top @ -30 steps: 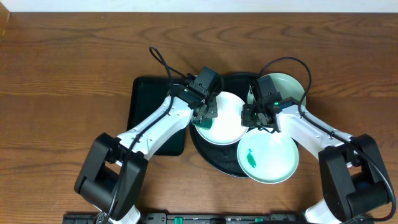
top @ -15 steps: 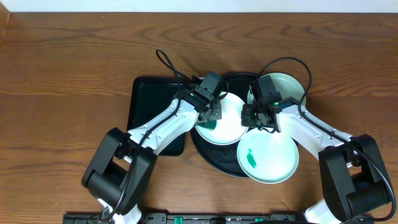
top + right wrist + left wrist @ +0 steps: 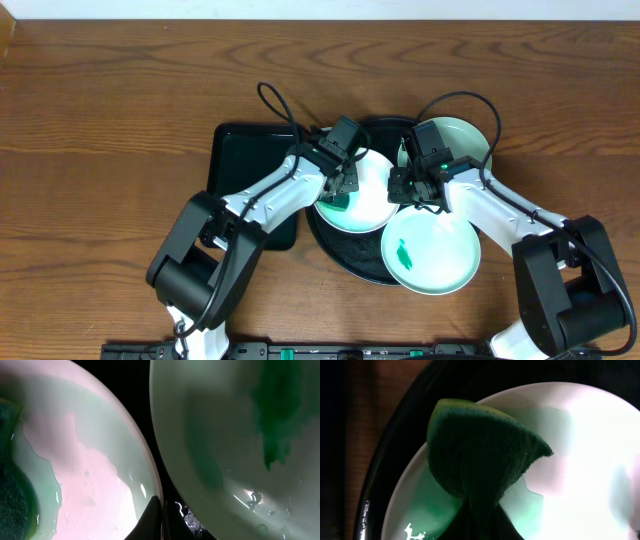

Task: Clean dirty plates on tray and stack at the side
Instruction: 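Rub the sponge back and forth across the white plate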

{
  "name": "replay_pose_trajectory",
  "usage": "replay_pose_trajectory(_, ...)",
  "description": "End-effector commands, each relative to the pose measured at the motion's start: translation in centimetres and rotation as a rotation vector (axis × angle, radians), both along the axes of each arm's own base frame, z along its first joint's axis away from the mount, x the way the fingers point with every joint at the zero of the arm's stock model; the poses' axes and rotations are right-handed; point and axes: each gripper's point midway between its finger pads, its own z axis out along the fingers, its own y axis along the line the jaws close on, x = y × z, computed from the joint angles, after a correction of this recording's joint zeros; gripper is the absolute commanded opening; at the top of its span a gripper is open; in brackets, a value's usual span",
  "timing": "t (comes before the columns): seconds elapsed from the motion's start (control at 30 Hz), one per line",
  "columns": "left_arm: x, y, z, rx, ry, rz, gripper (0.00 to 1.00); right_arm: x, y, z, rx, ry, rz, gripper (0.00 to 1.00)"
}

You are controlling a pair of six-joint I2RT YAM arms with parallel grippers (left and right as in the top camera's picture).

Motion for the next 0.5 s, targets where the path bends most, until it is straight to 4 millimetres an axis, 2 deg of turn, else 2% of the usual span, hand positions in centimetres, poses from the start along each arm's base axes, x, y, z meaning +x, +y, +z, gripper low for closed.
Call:
replay_pose_trajectory(0.0, -3.9, -1.9, -3.5, -0.108, 0.210, -0.051, 0.07, -0.8, 1.6, -0.1, 0.061, 0.027, 0.045, 0.01)
replay_pose_trajectory(0.13, -4.4, -3.9, -2.6, -0.217, 0.241, -0.088, 0.07, -0.8, 1.6, -0.1, 0.061, 0.027, 0.045, 0.01)
replay_pose_trajectory(0.23, -4.1, -5.0, -1.2, -0.282, 0.231, -0.111, 0.07, -0.8, 1.6, -0.1, 0.061, 0.027, 0.045, 0.01)
replay_pose_trajectory(0.47, -2.3, -6.5, 4.5, -0.369, 0.104, -0.143, 0.07, -0.8, 1.6, -0.1, 0.061, 0.028, 0.045, 0.01)
